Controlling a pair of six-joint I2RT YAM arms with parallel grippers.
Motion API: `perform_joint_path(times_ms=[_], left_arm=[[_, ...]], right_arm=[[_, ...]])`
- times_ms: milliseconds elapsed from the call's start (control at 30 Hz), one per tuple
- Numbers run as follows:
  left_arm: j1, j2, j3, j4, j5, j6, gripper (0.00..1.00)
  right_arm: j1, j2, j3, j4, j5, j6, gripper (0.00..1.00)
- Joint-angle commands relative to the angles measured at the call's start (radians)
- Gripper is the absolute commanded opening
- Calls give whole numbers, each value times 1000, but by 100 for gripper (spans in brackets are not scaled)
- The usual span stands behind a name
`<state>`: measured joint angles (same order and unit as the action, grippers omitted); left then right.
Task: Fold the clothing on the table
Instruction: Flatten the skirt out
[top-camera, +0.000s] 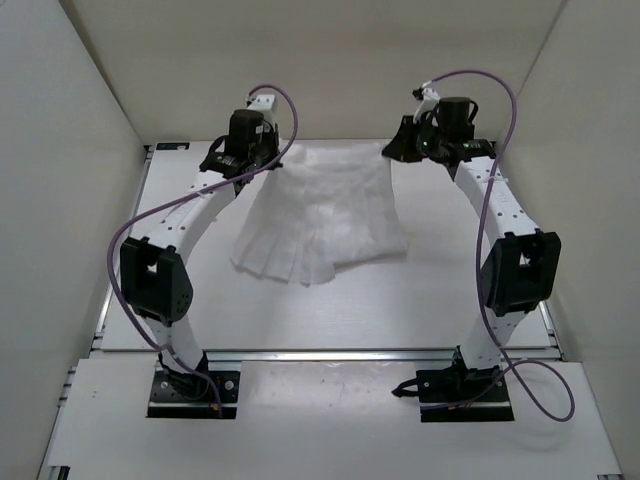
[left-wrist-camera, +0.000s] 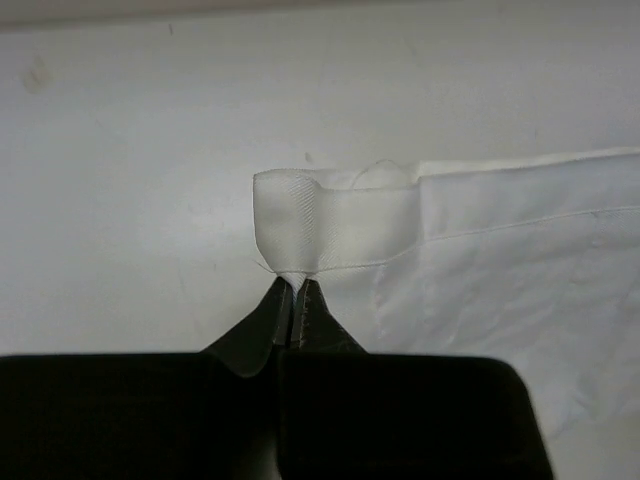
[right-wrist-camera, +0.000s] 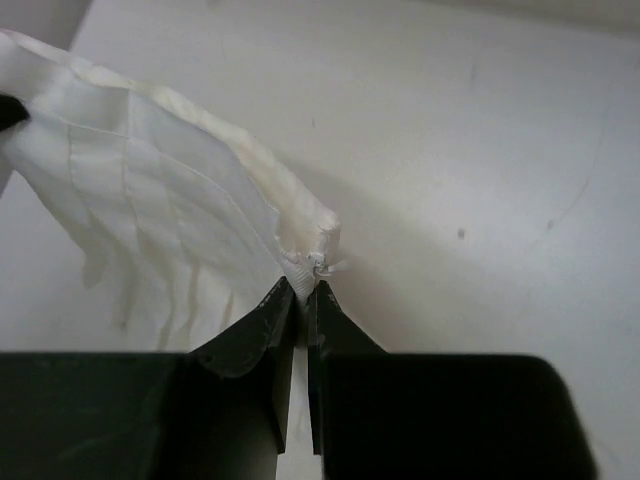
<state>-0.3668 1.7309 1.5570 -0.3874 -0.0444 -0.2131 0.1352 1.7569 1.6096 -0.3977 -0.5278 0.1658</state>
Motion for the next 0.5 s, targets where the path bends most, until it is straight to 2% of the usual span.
perform_joint_path(times_ms=[0, 100, 200, 267, 367, 400, 467], left_arm=[[-17, -48, 250, 2, -87, 76, 0], [-21, -94, 259, 56, -121, 83, 0], [-27, -163, 194, 82, -143, 83, 0], [-44, -259, 45, 108, -149, 89, 0], [-89, -422, -237, 169, -183, 92, 0], [-116, -498, -361, 177, -184, 87, 0], [-167, -594, -514, 130, -190, 23, 0]], right_arm=[[-12, -25, 284, 2, 8, -39, 0], [-8, -57, 329, 8, 3, -38, 0], [4, -130, 265, -15, 32, -92, 0], [17, -210, 135, 3, 74, -123, 0], [21, -406, -231, 74, 81, -108, 0], [24, -443, -288, 71, 72, -107, 0], [50, -586, -507, 73, 84, -94, 0]])
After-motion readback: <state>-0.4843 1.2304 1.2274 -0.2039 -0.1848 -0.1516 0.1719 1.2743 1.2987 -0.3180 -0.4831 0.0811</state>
